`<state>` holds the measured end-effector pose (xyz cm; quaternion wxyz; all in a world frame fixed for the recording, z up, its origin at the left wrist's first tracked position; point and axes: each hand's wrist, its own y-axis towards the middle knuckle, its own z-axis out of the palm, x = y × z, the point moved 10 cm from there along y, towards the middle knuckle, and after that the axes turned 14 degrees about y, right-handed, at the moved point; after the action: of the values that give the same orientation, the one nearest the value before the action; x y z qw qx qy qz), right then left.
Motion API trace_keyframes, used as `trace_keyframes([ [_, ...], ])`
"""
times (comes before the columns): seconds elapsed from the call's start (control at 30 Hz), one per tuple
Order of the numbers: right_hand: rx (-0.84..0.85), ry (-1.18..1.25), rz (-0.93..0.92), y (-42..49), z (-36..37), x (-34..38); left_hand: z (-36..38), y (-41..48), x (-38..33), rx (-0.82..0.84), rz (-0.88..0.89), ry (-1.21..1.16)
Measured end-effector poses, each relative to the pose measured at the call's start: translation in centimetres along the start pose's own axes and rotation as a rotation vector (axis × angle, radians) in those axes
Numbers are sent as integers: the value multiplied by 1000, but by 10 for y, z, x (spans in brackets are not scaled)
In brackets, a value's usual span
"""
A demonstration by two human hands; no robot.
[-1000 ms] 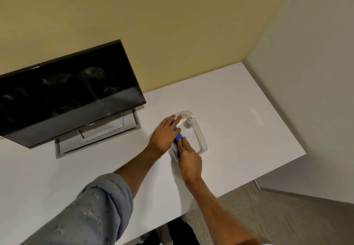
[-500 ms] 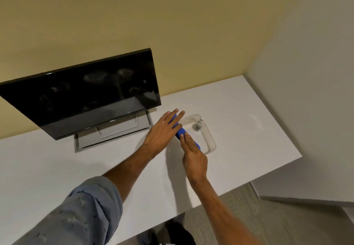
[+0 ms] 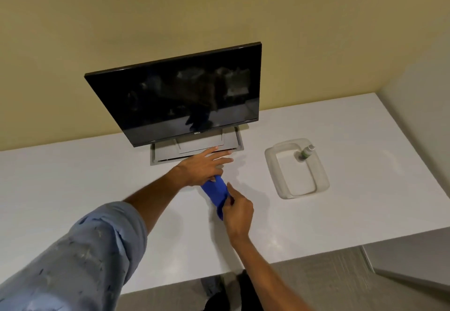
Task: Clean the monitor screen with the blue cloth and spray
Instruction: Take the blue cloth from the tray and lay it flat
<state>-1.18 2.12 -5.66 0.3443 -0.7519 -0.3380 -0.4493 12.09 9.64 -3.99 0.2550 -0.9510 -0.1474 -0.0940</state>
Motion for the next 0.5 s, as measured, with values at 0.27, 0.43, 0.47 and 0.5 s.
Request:
trace_keyframes([
  [0.27,45,-193,-15,37,-3,-60,78,11,-17,120,-540,-374],
  [0.43,406,-539,-355,41,56,-68,135,-7,-41,114,-627,-579],
  [0.47,449,-587,-385,37,66,-75,141,-7,-44,89,-622,-605],
  [0.5,475,-626,-409,32,74,-83,147,-8,-47,62,-617,-620],
])
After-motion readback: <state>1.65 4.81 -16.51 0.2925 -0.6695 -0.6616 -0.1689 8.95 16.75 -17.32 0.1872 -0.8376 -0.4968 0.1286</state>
